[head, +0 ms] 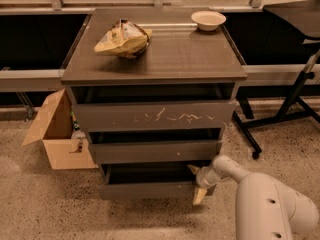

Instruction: Open bottom drawer

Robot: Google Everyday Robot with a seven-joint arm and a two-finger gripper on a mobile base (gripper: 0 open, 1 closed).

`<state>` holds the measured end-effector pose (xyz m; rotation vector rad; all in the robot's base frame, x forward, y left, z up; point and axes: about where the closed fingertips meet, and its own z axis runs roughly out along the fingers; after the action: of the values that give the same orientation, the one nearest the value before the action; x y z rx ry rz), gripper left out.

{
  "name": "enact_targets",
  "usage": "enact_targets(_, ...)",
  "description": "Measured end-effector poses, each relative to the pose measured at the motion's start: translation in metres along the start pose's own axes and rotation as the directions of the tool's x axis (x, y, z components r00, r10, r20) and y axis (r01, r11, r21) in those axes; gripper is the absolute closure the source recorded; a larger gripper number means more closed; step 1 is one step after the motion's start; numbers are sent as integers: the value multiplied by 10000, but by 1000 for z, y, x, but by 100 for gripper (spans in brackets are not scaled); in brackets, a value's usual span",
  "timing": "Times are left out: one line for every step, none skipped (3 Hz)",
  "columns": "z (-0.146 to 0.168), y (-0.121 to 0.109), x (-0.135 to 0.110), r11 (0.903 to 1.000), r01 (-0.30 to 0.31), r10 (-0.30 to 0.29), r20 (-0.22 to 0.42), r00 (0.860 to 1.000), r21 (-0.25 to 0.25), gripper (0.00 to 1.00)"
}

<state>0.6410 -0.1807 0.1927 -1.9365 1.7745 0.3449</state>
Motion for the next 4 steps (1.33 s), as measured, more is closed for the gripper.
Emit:
enact_targets(4, 10, -4, 9993, 74, -65, 274, 9996, -354, 0)
enact_targets(13, 35, -10, 9923, 99, -37, 504, 9987, -1231, 0)
enact_targets(17, 62, -14, 9802, 92, 58, 751, 9972, -1978, 14)
enact_targets(13, 82, -23, 9718, 174, 56, 969, 9953, -2350, 36)
